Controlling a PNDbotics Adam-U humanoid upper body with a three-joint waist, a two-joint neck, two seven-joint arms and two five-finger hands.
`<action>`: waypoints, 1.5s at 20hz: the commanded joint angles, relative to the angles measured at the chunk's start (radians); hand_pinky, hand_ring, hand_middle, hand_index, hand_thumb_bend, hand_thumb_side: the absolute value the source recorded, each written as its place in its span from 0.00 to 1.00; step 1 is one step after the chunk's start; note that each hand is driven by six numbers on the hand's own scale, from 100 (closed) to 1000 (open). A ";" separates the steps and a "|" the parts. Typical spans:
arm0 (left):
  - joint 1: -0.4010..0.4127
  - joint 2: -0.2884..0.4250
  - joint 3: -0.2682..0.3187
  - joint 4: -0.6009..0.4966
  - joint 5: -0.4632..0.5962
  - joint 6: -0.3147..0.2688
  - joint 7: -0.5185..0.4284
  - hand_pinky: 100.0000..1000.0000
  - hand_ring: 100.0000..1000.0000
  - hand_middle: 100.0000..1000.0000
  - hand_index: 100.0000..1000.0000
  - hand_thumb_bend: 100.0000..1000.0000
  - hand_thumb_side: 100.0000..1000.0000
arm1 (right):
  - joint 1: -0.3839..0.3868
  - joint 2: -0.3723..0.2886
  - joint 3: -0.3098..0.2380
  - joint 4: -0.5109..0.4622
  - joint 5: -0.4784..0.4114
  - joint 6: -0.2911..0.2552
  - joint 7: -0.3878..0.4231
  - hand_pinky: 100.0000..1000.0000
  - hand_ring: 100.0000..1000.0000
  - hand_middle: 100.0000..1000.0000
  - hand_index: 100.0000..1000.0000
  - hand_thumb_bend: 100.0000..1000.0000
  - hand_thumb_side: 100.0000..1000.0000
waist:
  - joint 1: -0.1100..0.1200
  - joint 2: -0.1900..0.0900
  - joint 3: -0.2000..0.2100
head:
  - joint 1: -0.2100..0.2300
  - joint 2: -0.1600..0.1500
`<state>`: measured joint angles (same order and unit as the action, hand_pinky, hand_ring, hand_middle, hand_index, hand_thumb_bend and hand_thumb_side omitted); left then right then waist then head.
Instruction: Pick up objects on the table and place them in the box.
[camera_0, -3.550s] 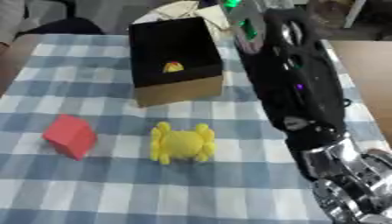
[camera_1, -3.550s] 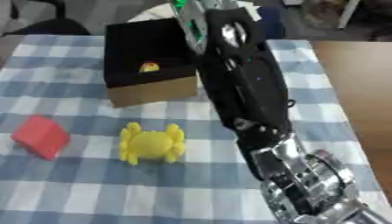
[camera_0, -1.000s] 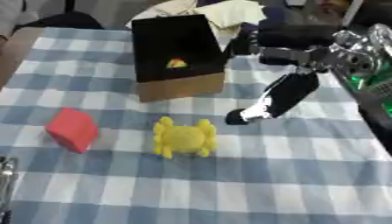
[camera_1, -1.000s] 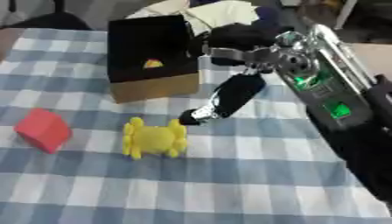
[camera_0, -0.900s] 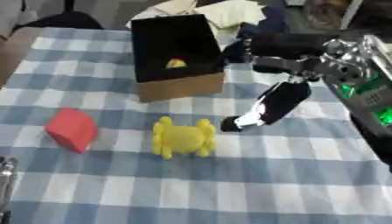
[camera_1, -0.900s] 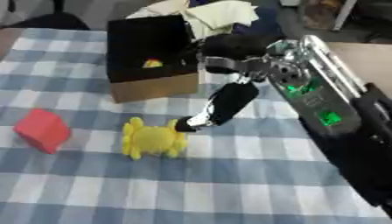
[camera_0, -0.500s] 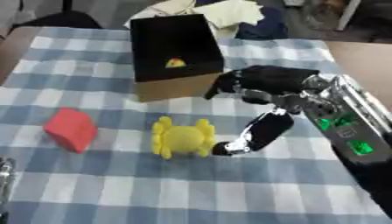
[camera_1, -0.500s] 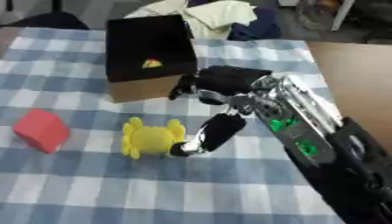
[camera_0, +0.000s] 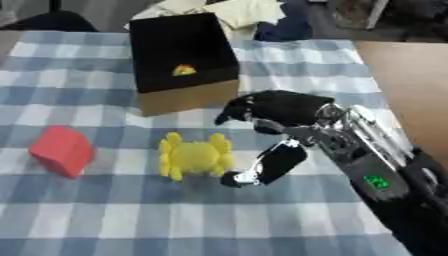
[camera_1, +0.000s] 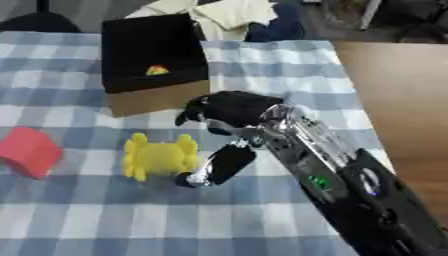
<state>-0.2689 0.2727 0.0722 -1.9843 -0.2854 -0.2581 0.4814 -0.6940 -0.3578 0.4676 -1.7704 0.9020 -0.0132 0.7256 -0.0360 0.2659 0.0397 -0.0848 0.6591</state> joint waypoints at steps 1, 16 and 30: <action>-0.013 0.009 0.003 -0.016 0.004 0.002 -0.003 0.58 0.75 0.64 0.76 0.01 0.83 | -0.006 0.016 -0.002 -0.006 0.027 -0.004 -0.019 0.90 0.91 0.82 0.90 0.42 0.69 | 0.005 -0.013 0.002 | -0.016 0.000; -0.017 0.001 -0.001 -0.016 0.006 0.002 -0.010 0.58 0.75 0.64 0.76 0.01 0.82 | 0.012 0.119 0.011 0.079 0.183 -0.054 -0.062 0.91 0.92 0.85 0.90 0.41 0.64 | 0.009 -0.008 0.015 | -0.007 -0.016; -0.019 -0.004 -0.002 -0.016 0.007 0.002 -0.015 0.58 0.75 0.64 0.76 0.01 0.82 | 0.011 0.192 -0.021 0.200 0.309 -0.036 -0.135 0.90 0.92 0.86 0.90 0.29 0.64 | 0.012 -0.006 0.022 | -0.013 -0.025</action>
<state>-0.2738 0.2628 0.0715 -1.9843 -0.2821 -0.2562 0.4701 -0.6685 -0.1698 0.4595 -1.5678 1.1974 -0.0526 0.6002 -0.0284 0.2749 0.0612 -0.0949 0.6479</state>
